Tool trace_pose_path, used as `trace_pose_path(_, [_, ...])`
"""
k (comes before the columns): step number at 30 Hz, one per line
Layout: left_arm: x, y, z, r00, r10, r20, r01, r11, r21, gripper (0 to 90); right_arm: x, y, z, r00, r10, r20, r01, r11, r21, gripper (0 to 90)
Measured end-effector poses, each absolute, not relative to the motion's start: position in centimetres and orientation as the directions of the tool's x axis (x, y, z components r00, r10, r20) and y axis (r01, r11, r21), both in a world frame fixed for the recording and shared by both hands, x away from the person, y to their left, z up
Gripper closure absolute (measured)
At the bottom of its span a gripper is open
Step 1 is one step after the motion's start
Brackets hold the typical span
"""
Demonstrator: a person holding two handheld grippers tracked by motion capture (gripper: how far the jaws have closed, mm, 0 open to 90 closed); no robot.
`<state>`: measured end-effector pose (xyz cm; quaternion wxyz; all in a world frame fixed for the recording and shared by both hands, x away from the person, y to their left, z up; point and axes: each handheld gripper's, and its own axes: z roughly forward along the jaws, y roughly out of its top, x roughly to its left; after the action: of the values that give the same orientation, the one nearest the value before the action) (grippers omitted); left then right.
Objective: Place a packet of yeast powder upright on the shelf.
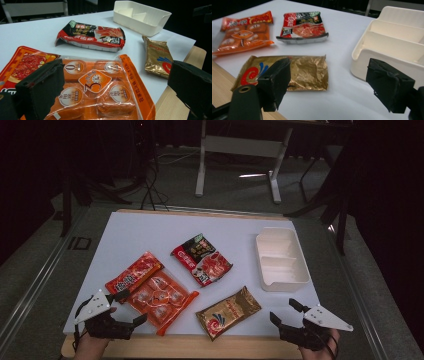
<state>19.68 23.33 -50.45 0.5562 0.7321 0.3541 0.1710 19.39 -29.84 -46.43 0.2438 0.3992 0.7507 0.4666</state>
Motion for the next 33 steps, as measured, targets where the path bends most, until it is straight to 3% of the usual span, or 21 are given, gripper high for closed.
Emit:
trace_pose_path(7, [19.7, 23.3, -50.3, 0.684, 0.716, -0.141, 0.322, -0.123, 0.939, 1.0, 19.3, -29.7, -46.3, -0.56, 0.828, 0.005, 0.379, 0.251, 0.891, 22.2])
trace_pose_path(24, [19.5, 23.2, -50.2, 0.681, 0.719, -0.137, 0.318, -0.122, 0.94, 1.1, 19.3, -29.8, -46.0, -0.536, 0.842, 0.07, 0.432, 0.202, 0.879, 10.1])
trace_pose_path(33, [19.4, 23.2, -50.3, 0.685, 0.716, -0.133, 0.316, -0.127, 0.94, 1.1, 19.3, -28.7, -44.5, -0.573, 0.82, 0.012, 0.412, 0.276, 0.868, 9.7])
